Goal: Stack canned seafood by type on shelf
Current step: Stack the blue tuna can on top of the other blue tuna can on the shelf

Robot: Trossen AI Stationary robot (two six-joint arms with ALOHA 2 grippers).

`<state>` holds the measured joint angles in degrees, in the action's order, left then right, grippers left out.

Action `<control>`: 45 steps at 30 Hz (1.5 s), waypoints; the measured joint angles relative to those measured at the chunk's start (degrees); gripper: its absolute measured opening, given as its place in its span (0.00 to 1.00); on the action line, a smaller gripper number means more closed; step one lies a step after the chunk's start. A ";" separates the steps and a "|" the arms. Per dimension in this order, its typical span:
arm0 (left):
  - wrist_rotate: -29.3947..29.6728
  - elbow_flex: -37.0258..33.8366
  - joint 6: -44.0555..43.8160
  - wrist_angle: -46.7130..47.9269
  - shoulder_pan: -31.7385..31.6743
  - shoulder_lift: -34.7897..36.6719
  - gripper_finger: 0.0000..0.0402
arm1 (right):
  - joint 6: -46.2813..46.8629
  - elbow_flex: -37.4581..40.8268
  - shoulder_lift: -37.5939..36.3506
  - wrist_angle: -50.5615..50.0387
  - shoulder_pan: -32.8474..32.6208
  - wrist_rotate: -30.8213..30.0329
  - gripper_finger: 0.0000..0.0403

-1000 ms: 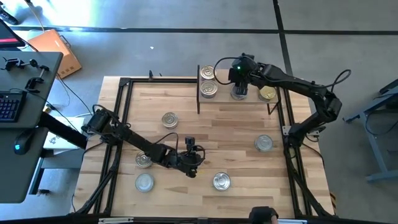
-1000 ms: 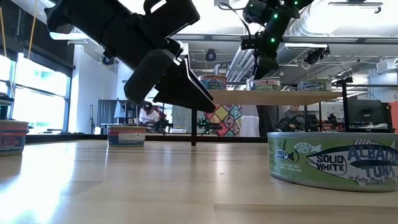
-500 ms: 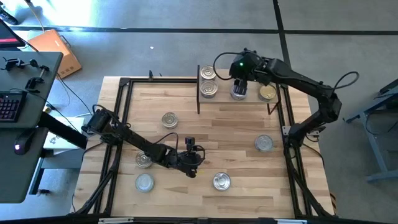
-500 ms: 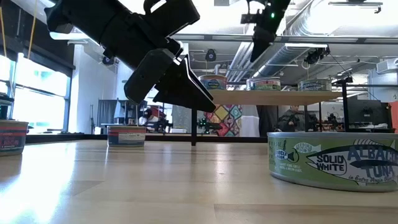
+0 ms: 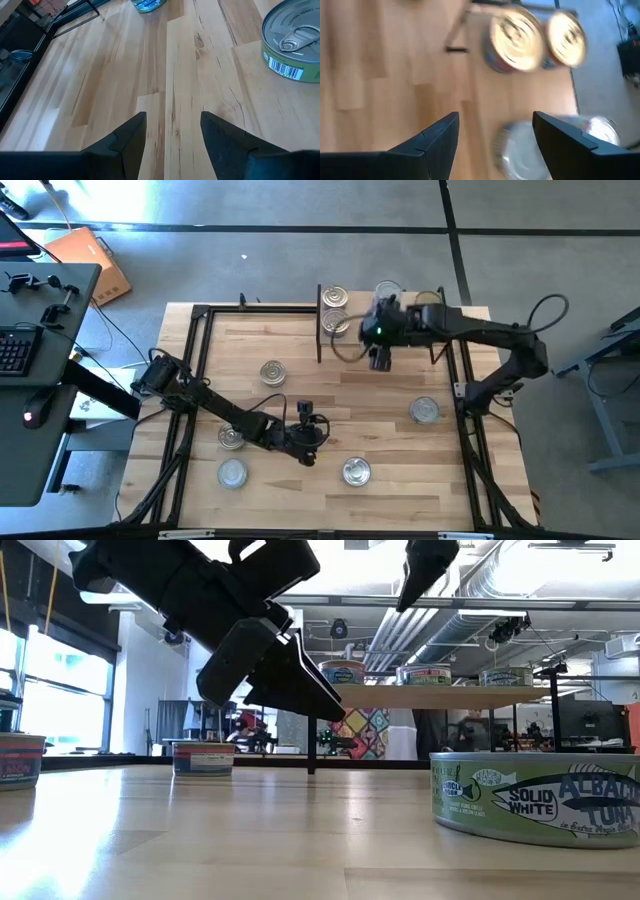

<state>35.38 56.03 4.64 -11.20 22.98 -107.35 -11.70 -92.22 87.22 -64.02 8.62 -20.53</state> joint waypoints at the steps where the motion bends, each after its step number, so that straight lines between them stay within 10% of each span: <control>1: 0.00 0.00 0.00 0.00 0.09 0.00 0.45 | 0.33 1.17 -0.20 1.27 -1.34 0.01 0.61; 13: 0.00 -6.67 2.35 -12.04 0.33 0.04 0.45 | 11.98 26.59 -2.87 29.31 -18.41 0.13 0.61; 28: -5.35 -12.33 8.77 -32.79 0.31 0.04 0.45 | 26.20 60.04 3.77 101.46 -37.33 -16.13 0.61; 37: -8.13 -12.33 12.43 -41.06 1.20 0.34 0.45 | 25.18 57.78 17.13 111.91 -39.08 -20.23 0.61; 45: 5.87 -12.37 18.02 -32.19 7.58 10.95 0.45 | 23.89 51.05 24.60 111.92 -36.61 -18.53 0.61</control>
<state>41.25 43.66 22.66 -43.40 30.56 -96.40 12.20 -41.17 111.82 47.90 -27.99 -39.06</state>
